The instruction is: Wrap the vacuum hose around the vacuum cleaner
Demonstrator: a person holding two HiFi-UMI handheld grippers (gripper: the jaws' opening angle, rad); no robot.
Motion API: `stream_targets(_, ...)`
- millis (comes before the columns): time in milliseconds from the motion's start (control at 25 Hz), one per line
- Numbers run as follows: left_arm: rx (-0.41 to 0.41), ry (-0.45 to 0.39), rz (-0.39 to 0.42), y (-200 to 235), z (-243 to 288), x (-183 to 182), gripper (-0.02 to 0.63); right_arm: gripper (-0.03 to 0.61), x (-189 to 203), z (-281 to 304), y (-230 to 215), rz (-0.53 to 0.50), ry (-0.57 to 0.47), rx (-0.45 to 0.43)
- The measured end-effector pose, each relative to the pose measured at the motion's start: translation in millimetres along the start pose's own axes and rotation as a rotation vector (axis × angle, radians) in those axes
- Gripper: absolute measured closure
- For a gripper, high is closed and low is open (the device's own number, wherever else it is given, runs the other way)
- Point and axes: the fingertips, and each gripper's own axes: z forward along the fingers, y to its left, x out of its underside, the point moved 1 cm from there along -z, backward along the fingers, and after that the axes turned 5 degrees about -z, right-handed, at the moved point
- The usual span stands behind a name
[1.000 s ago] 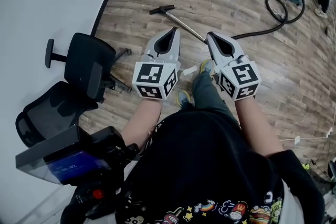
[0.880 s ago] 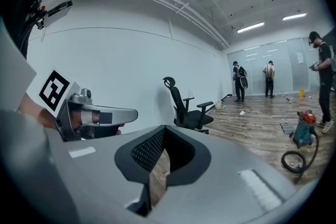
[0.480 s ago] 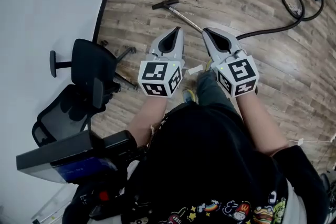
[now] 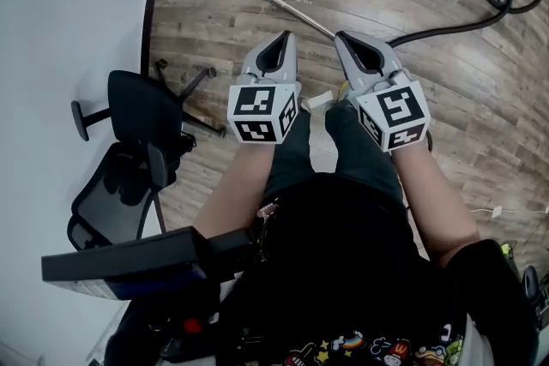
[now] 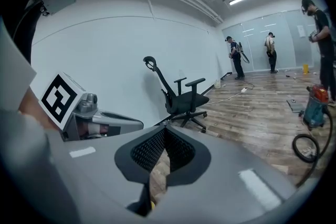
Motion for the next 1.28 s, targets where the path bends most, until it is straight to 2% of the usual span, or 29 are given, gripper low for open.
stream_targets(400, 0.045, 0.040, -0.009, 80.3, 143.8, 129.5, 0.614, 0.554, 155.0, 106.5, -32.7, 0.030, 0.087, 0.086)
stream_targets(600, 0.034, 0.053, -0.079, 130.4, 205.5, 201.9, 0.614, 0.554, 226.8, 167.2, -44.8, 0.030, 0.103, 0.115)
stream_targets(720, 0.000, 0.077, -0.152, 166.8, 244.6, 254.9, 0.614, 0.555, 268.5, 202.8, -52.7, 0.018, 0.111, 0.119)
stream_targets(840, -0.048, 0.101, -0.264, 202.0, 287.2, 316.6, 0.614, 0.555, 315.6, 235.9, -65.3, 0.024, 0.117, 0.141)
stream_targets(1000, -0.175, 0.135, -0.454, 255.7, 346.2, 403.7, 0.612, 0.555, 371.8, 277.3, -74.5, 0.009, 0.128, 0.163)
stream_targets(1160, -0.281, 0.191, -0.549, 298.4, 399.5, 480.2, 0.610, 0.554, 412.7, 301.6, -82.1, -0.018, 0.126, 0.159)
stream_targets(1280, -0.300, 0.201, -0.688, 319.5, 432.9, 527.5, 0.528, 0.555, 440.0, 310.3, -91.5, -0.035, 0.133, 0.168)
